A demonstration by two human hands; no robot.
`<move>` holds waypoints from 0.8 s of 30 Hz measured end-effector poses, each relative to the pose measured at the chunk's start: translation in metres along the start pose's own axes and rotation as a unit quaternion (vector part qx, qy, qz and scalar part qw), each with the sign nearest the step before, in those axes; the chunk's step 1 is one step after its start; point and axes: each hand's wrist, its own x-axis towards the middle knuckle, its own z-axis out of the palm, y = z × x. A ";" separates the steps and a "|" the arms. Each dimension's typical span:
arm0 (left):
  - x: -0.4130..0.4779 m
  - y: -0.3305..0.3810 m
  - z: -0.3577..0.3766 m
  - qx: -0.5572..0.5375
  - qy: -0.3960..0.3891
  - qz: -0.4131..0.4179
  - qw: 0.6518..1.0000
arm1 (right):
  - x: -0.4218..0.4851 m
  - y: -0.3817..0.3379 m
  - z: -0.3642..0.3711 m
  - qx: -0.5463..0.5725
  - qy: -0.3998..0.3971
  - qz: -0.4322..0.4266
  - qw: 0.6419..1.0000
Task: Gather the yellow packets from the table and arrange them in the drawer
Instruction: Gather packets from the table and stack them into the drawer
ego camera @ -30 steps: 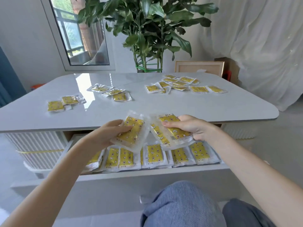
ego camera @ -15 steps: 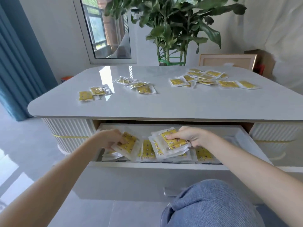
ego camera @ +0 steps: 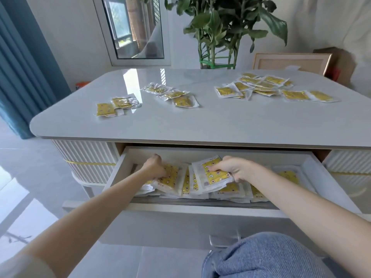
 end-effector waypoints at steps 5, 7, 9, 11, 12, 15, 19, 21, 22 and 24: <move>-0.008 0.001 0.000 0.168 0.106 0.107 0.974 | 0.006 0.003 -0.001 0.016 0.019 -0.001 1.000; -0.010 0.003 -0.001 0.206 0.099 0.166 0.959 | 0.007 0.005 -0.003 0.020 0.020 -0.001 1.000; -0.010 0.001 0.002 0.239 0.016 0.242 0.940 | 0.005 0.006 -0.006 0.018 0.021 -0.001 1.000; -0.012 -0.001 0.004 0.326 -0.065 0.272 0.903 | 0.001 0.006 -0.011 0.014 0.030 -0.002 0.999; -0.013 -0.001 0.005 0.360 -0.082 0.273 0.889 | -0.001 0.007 -0.013 0.012 0.036 -0.002 0.999; -0.013 0.003 0.006 0.392 -0.089 0.274 0.874 | -0.005 0.009 -0.020 0.005 0.058 -0.002 0.998; -0.013 0.012 0.007 0.410 -0.093 0.257 0.870 | 0.000 0.012 -0.024 0.011 0.083 0.005 0.996; -0.012 0.017 0.011 0.414 -0.095 0.251 0.870 | 0.009 0.014 -0.022 0.004 0.093 0.008 0.996; -0.011 0.019 0.014 0.414 -0.093 0.252 0.870 | 0.012 0.015 -0.020 -0.011 0.093 0.013 0.996; -0.009 0.022 0.019 0.399 -0.092 0.256 0.876 | 0.019 0.017 -0.016 -0.042 0.082 0.021 0.996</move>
